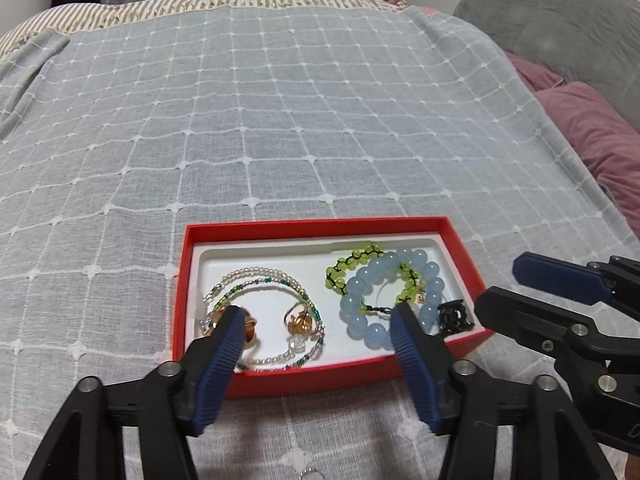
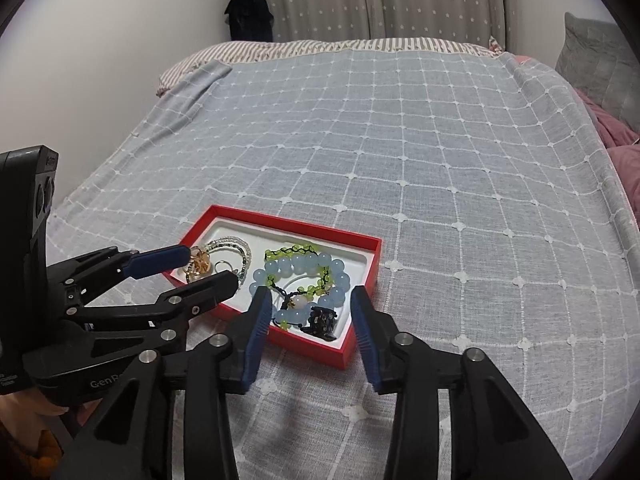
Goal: Organize jewelry
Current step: 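Withdraw both tools toward the silver hoop earring and ring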
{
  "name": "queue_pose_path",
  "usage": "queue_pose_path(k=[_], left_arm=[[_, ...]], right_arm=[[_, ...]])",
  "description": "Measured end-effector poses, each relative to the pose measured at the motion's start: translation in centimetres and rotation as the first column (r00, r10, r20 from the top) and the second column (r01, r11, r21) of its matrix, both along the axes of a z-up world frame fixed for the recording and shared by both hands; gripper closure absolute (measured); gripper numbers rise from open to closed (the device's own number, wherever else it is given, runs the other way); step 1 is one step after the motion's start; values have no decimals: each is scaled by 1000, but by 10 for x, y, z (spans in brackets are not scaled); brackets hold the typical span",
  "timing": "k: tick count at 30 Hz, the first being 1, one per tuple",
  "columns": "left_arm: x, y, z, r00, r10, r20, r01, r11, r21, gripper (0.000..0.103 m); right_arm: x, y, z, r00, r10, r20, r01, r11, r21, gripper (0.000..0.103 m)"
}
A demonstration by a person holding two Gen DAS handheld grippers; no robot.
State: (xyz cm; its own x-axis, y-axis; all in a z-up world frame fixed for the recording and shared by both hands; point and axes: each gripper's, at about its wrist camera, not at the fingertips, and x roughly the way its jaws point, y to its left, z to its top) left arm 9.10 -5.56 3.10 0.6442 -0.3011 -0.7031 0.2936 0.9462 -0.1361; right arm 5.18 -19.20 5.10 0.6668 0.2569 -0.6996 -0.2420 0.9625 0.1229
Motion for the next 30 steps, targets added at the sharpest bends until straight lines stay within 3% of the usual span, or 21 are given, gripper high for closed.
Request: queue_pose_path(k=[6,9,18,23,30], left_arm=[[-16,6,2,1000,10,-9,-10,1000,-5,14],[-24,7,-2,1000,17,-20,-17,1000,25,9],[-41,12,-29,995,31,-99,-17,991,132,8],[-49,20,-42,986,48,-162,-30,993,116,8],[-62,27,-53,984,47,-173,-25,991,131,8]], right_arm=[[-16,-5,5,1000,-11,2,11,1000,-7,43],[-22,-7,2,1000,-23,-12,22,999,-28,39],[-35,-16,-18,993,-60,-97,53,996,-70,38],[-43,-15,-30,990,-63,-129,50,994,-98,38],[-52,-11,-48,985,-49,-167,27,991,-135,38]])
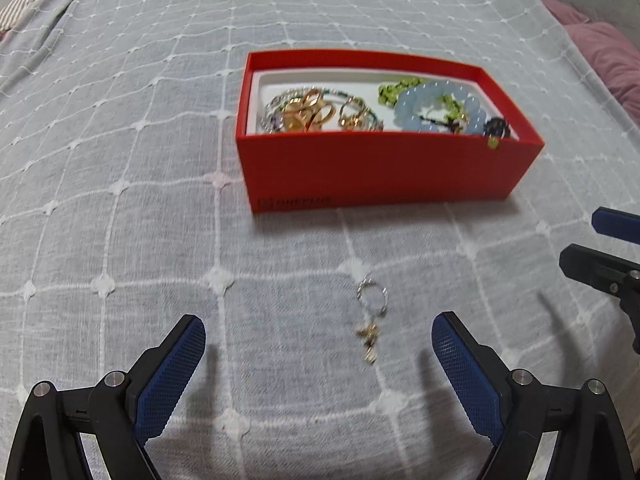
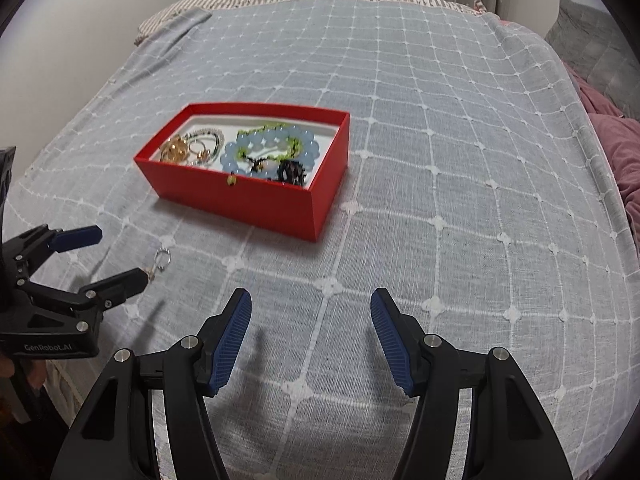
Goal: Organize jewelry
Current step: 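Withdraw both tools toward the silver hoop earring and ring, then close the left tool on the silver hoop earring with gold charm, then grasp the silver ring with right tool while left tool holds the earring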
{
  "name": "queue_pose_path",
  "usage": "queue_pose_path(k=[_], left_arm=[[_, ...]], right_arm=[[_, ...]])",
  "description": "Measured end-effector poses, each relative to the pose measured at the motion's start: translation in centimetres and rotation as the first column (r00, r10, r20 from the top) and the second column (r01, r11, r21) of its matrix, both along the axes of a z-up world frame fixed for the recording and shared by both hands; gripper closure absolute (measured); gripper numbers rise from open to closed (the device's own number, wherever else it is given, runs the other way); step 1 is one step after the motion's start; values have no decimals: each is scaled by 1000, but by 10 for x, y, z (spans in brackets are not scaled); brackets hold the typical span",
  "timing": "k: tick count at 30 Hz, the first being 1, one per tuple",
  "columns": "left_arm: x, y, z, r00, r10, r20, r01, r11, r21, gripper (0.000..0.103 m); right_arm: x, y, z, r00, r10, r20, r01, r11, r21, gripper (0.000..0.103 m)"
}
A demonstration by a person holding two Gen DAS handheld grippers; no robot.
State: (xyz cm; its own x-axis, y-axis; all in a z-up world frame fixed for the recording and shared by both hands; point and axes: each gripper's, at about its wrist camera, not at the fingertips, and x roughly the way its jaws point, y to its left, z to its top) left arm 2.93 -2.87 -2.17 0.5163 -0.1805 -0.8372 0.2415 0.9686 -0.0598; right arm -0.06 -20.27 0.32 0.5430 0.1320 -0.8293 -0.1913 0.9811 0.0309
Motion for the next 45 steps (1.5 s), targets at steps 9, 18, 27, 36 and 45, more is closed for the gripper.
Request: queue_pose_path(k=[9,18,27,36,45], left_arm=[[-10,3,-12,999,-35,-23,36,999,37,8],[-20,-3,-12,994,-111,-14,112,993,39,27],[-18,-17,-6,984,-175,16,174,984,41,71],[-11,-25,-8,978,-208,24,206,977,59,86],[-8,-15,-9,982,-189,13,188,981,53,100]], right_arm=[[-4,0,-12,1000,7,-29,-7,1000,-29,38],[-4,5,-17,999,16,-40,-17,999,-40,38],[-6,14,-22,998,31,-46,-34,998,-53,38],[-7,21,-26,998,38,-51,-41,998,-55,38],[-3,36,-29,998,50,-50,-53,997,-52,38]])
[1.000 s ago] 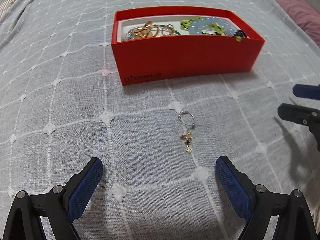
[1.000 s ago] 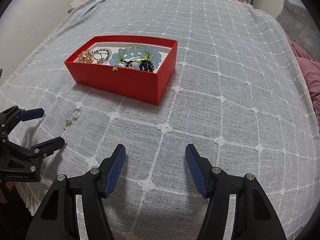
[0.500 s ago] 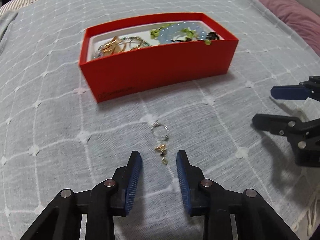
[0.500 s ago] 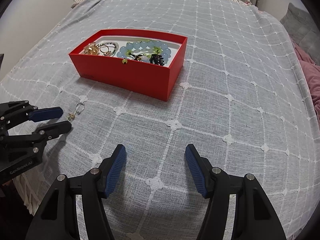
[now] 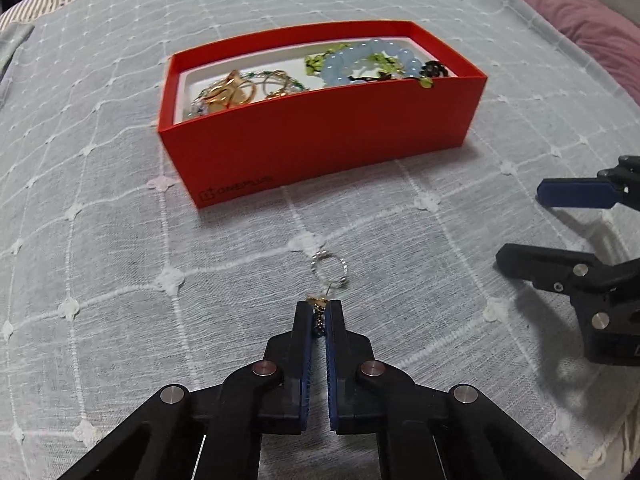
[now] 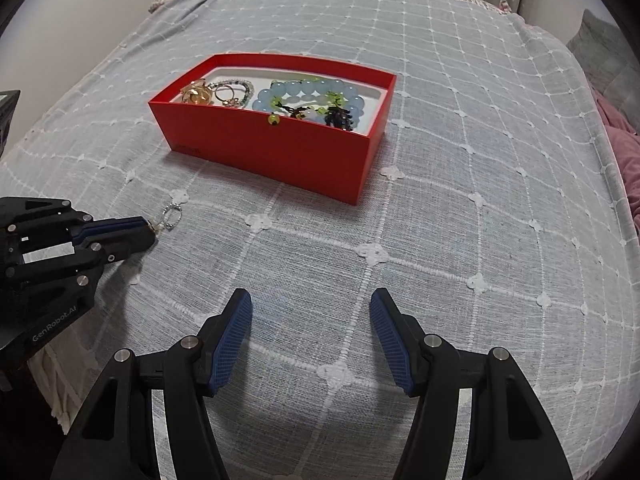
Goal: Organize jewelry
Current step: 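Grasp the silver ring with right tool while left tool holds the earring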
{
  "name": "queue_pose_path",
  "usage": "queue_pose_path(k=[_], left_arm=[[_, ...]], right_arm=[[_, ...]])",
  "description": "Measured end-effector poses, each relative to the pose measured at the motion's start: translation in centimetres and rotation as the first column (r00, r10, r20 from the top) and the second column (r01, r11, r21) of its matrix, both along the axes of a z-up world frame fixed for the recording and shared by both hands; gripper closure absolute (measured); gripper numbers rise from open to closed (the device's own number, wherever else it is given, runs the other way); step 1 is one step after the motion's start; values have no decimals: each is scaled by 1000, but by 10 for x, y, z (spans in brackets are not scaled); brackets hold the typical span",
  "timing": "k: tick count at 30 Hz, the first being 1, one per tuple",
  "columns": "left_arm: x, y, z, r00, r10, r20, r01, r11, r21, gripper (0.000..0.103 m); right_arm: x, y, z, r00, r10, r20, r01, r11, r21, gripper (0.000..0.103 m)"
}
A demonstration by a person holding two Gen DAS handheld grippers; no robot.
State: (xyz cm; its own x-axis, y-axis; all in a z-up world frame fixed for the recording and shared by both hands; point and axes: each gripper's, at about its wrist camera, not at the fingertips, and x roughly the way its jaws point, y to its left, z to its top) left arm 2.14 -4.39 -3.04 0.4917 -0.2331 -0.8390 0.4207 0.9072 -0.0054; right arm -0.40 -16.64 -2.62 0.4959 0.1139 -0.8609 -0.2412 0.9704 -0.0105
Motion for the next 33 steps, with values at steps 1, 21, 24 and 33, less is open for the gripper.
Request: queue_pose_path(k=[1,21,24,33], left_arm=[[-1,2,0,1000,4,0,-4,1000,-1,100],[-6,49,12,996,88,14,-87,995,-53,100],[-4,51,12,995,96,11,-95,994,-57,100],[-3,55,12,994,106,7,-106,993,-60,100]], right_arm=[[0,3,-1,1000,5,0,-5,1000,0,38],[7,67,-6,987,161,30,-162,986,29,43],[8,81,-8,979,201,32,-202,979,25,51],[28,90,-12,974,224,40,-227,966,121,66]])
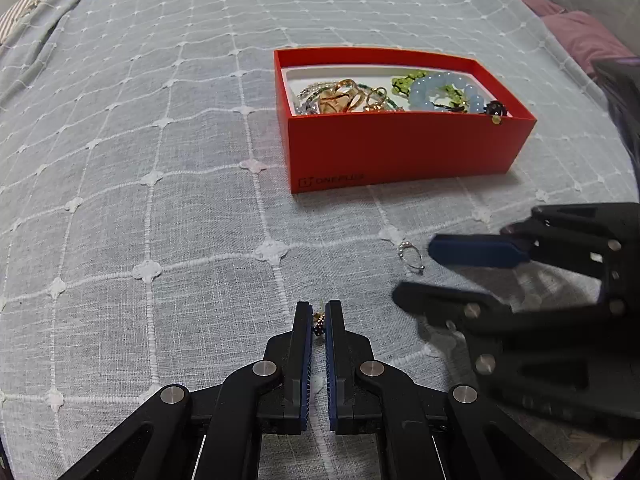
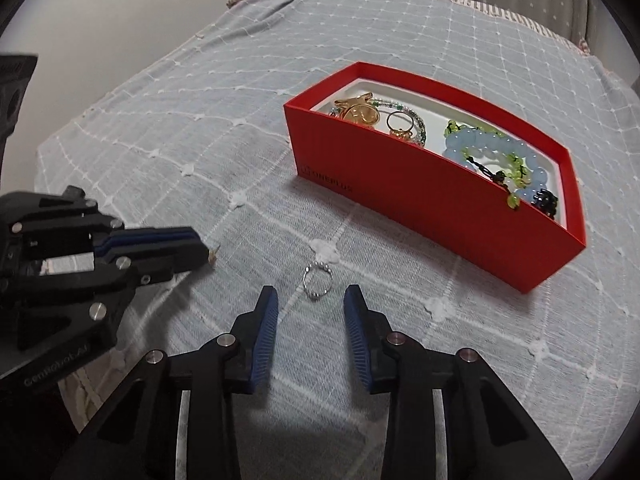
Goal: Organize jewelry
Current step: 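Grasp the silver ring with right tool while left tool holds the earring, then carry the held earring and ring over the red box and lower them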
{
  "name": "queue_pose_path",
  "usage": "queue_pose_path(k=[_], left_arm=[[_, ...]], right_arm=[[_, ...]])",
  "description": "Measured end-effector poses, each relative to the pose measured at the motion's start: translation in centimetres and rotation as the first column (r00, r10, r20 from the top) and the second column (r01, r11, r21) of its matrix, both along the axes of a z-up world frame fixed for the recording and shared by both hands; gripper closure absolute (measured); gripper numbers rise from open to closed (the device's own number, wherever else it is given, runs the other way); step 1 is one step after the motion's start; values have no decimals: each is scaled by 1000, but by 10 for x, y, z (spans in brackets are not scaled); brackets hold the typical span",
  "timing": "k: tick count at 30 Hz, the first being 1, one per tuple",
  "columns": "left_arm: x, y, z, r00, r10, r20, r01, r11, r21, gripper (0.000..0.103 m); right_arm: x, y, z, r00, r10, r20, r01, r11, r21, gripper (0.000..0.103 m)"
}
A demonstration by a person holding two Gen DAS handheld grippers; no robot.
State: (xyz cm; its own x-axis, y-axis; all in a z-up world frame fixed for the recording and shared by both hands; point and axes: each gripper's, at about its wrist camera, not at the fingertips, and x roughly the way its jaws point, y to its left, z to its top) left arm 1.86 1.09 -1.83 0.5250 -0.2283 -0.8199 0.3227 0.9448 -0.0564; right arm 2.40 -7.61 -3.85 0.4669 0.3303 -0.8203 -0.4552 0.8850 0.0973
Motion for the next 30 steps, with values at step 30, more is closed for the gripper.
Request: queue_pose_path(k=[30], left_arm=[[12,3,3,999,47,16,-46,999,-10,100]], right_arm=[[-8,-15,17,998,15,68,-15,1000,4,88]])
